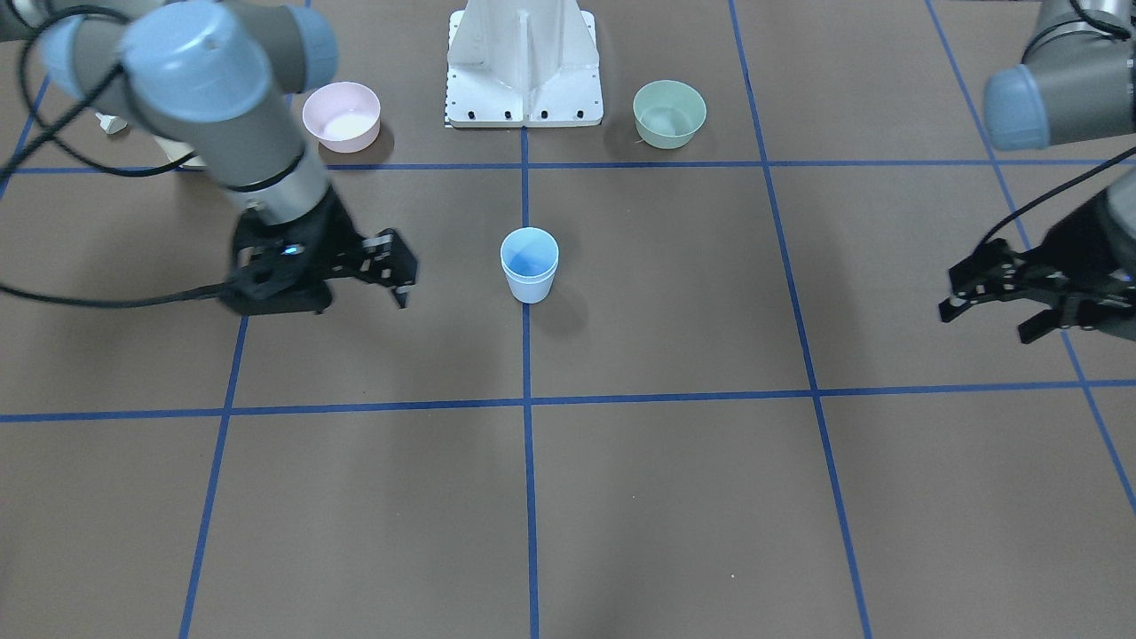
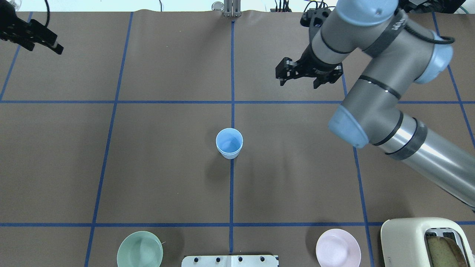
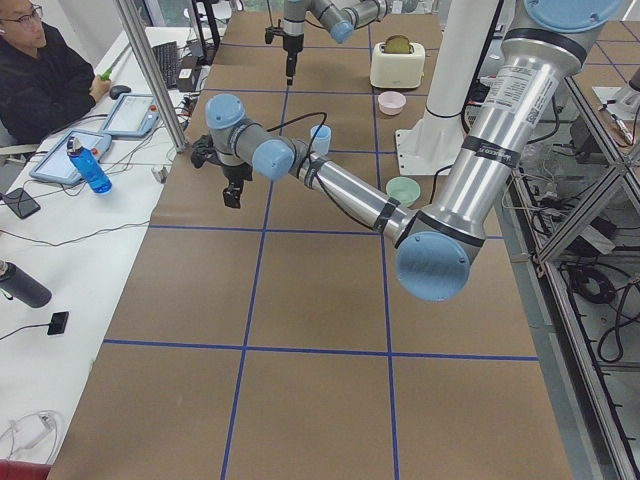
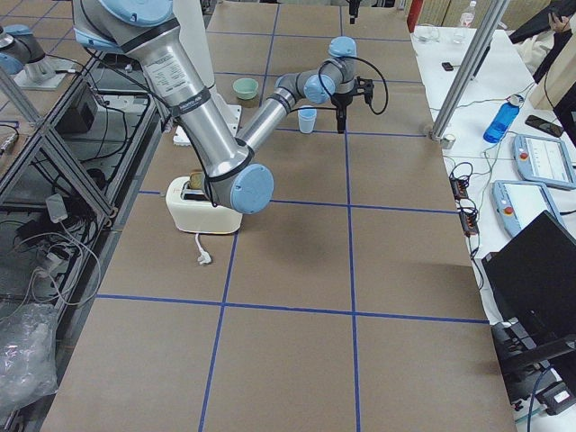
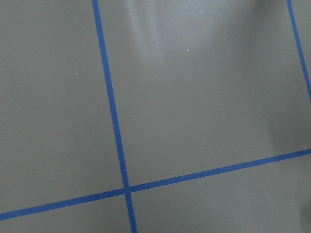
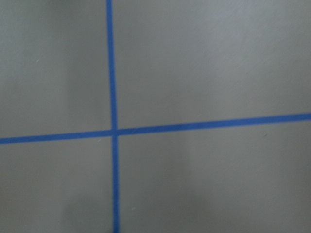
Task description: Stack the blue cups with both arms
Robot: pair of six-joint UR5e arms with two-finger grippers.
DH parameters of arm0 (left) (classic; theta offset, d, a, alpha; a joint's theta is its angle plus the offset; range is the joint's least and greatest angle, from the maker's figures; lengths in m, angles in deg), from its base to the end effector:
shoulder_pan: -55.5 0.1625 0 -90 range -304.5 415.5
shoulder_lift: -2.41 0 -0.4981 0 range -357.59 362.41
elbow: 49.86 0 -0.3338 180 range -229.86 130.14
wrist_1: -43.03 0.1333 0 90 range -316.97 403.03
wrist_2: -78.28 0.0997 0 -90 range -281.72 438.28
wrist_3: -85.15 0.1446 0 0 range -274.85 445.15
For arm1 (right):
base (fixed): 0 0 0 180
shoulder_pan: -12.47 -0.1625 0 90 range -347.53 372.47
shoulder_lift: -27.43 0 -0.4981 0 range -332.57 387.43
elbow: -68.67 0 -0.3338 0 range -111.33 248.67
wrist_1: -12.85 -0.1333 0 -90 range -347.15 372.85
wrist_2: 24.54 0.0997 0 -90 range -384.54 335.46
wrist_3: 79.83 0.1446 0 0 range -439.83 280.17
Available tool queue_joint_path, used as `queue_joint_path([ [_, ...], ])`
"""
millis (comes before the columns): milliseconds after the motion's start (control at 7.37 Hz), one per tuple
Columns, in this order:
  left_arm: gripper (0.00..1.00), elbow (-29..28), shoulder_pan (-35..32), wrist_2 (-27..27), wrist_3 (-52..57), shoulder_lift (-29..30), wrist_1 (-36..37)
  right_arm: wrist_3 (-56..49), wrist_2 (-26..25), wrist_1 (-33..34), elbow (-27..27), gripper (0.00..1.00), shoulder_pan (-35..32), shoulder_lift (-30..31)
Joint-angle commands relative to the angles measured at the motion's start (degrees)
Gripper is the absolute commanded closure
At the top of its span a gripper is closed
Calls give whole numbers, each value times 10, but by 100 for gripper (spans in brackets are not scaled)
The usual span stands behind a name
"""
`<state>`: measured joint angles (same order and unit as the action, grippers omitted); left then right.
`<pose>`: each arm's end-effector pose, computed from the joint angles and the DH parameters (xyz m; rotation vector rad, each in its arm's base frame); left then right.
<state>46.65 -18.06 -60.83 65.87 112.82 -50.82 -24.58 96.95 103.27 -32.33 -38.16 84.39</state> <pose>0.1483 -0.5875 0.5085 0.2226 0.9492 0.1844 -0.3796 -0.5536 0.3685 0.1186 -0.8978 0.0488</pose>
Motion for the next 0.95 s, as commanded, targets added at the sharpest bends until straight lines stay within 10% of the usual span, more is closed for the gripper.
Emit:
queue_joint_path([
  [0,2,-31,-74,-26,125,-39,2,-173,58,1,4,0,-113,77],
  [814,2,-68,-177,-66,254,-96,-28,-518,126,-2,129,0,-330,190],
])
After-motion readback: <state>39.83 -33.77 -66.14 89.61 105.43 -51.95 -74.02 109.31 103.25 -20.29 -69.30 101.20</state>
